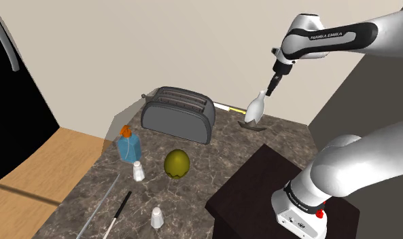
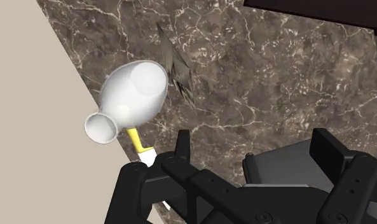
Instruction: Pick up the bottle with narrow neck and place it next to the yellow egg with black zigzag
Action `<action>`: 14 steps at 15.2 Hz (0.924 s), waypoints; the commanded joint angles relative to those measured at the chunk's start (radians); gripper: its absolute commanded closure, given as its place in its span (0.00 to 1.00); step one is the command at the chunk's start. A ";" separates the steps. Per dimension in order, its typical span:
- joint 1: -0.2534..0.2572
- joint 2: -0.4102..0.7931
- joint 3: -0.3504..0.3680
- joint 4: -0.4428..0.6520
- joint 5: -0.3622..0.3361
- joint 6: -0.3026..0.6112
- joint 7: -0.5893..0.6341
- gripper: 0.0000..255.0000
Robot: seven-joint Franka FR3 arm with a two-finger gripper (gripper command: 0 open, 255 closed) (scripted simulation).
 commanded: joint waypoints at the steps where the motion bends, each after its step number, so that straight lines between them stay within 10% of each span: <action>1: 0.005 0.065 -0.046 0.019 0.023 0.054 -0.053 0.00; 9: 0.022 0.407 -0.206 0.199 0.281 0.181 -0.360 0.00; 14: -0.060 0.642 -0.203 0.359 0.503 0.183 -0.562 0.00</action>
